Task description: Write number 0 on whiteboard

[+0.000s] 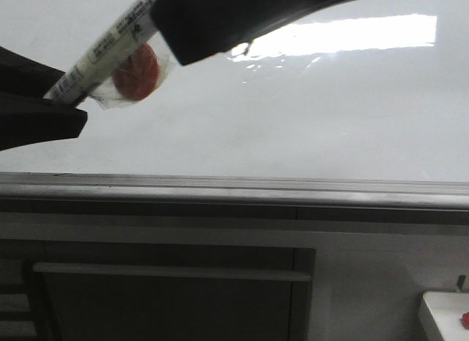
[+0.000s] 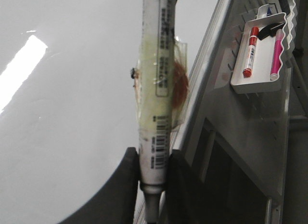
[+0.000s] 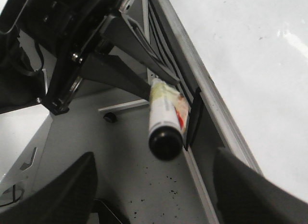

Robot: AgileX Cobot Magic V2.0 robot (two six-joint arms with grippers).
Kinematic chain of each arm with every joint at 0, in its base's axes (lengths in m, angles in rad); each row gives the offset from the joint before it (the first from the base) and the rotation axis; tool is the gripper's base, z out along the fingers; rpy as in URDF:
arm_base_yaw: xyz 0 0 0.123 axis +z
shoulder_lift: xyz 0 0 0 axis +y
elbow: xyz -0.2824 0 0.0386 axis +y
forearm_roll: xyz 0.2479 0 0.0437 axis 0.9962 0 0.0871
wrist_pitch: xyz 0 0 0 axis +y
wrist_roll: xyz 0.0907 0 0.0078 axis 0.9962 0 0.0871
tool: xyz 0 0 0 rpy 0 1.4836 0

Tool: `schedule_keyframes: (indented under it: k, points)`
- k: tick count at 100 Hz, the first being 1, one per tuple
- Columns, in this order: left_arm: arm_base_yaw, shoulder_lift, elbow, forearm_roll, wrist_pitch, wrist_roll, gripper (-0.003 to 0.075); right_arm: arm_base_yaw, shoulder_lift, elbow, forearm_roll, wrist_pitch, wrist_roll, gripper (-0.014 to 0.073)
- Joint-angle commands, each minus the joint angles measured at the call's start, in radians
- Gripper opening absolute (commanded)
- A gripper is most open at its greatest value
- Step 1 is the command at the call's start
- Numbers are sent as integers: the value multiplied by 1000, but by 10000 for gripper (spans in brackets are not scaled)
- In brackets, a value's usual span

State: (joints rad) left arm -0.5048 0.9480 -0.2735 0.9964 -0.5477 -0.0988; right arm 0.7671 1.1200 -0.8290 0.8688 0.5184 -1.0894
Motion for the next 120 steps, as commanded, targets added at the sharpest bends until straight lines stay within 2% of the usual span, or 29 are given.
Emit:
schedule_keyframes:
  k: [1,33,43,50,54,59,65,77,82,89,101,106,112,120]
  points:
    - [-8,-10,-26,-34,-54,-16,-20,18,19,-62,36,-45,-20,460]
    - [-8,-10,-26,-34,-50,-16,-20,31,75,-123,37,-50,-27,458]
    - [-8,-10,-26,-34,-42,-16,-20,33,76,-123,37,-52,-27,411]
    - [-8,-10,-26,-34,-40,-16,-20,35,78,-123,37,-54,-27,341]
    - [-8,-10,-26,-34,-40,-16,-20,35,80,-123,37,-54,-27,269]
    - [-8,-10,-26,-34,-40,-16,-20,35,84,-123,37,-54,-27,141]
    - [-8,-10,-26,-36,-40,-16,-20,35,97,-123,37,-48,-27,-69]
    - [-8,-10,-26,-82,-40,-16,-13,35,129,-123,37,-22,-20,-70]
    - [-8,-10,-26,-121,-40,-16,20,35,136,-123,37,-23,-20,-70]
    - [-6,-10,-26,-187,-40,-16,132,35,140,-123,37,-34,-20,-70]
    - [-6,-29,-26,-306,-37,-16,432,35,140,-123,37,-92,-20,-70]
    - [-6,-51,-26,-356,-25,-16,502,35,140,-122,37,-123,-20,-70]
    - [-6,-88,-26,-401,1,-16,520,35,140,-122,37,-153,-20,-70]
    - [-6,-165,-26,-416,59,-16,497,20,140,-120,37,-167,-20,-70]
